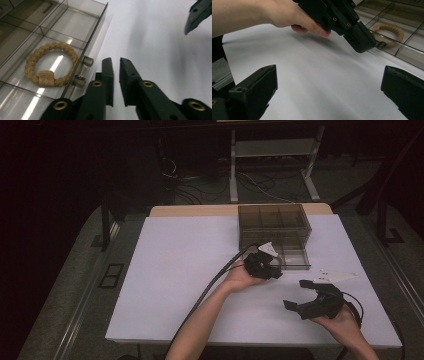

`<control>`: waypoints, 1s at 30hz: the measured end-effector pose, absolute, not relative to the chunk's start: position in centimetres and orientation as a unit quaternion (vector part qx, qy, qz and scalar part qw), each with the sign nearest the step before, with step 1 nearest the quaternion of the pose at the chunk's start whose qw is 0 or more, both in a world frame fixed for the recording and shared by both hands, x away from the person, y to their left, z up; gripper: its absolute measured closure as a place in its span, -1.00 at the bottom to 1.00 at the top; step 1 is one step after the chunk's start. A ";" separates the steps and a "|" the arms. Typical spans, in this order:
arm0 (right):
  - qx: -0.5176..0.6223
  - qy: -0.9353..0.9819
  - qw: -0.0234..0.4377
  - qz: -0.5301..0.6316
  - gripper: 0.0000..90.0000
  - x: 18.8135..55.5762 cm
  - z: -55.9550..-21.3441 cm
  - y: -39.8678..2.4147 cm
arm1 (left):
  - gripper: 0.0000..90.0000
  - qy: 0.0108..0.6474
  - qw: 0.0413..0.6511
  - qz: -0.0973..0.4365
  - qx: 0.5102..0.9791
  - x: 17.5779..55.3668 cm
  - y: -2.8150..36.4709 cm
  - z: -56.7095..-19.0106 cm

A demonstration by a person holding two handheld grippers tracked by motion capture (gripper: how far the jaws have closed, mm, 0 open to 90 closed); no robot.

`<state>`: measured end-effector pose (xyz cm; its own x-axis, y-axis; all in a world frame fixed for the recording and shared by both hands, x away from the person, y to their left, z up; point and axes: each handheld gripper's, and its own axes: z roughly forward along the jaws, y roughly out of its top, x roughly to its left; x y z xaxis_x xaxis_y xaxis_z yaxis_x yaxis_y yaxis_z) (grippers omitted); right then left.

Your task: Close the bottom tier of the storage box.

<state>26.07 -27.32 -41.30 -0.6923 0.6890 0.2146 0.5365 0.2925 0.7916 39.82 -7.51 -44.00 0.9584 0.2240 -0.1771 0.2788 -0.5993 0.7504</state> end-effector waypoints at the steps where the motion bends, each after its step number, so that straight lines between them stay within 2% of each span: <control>1: 0.383 0.800 0.084 0.455 -1.00 26.1 -41.3 -27.3 | 0.89 0.141 0.423 -0.032 0.894 39.9 -7.5 -44.1; 4: 0.383 0.800 0.084 0.455 -1.00 26.1 -41.3 -27.3 | 0.97 0.141 0.418 -0.031 0.897 40.0 -7.6 -44.5; 16: 0.382 0.800 0.083 0.455 -1.00 26.1 -41.3 -27.3 | 0.97 0.140 0.390 -0.008 0.910 40.9 -7.4 -45.1; 30: 0.383 0.799 0.083 0.456 -1.00 26.1 -41.3 -27.3 | 0.97 0.140 0.391 -0.008 0.910 41.0 -7.4 -45.2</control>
<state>26.06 -27.34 -41.29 -0.6932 0.6874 0.2167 0.5368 0.2917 0.7917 41.05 -7.45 -45.24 0.9608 0.2482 -0.1235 0.2604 -0.6550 0.7093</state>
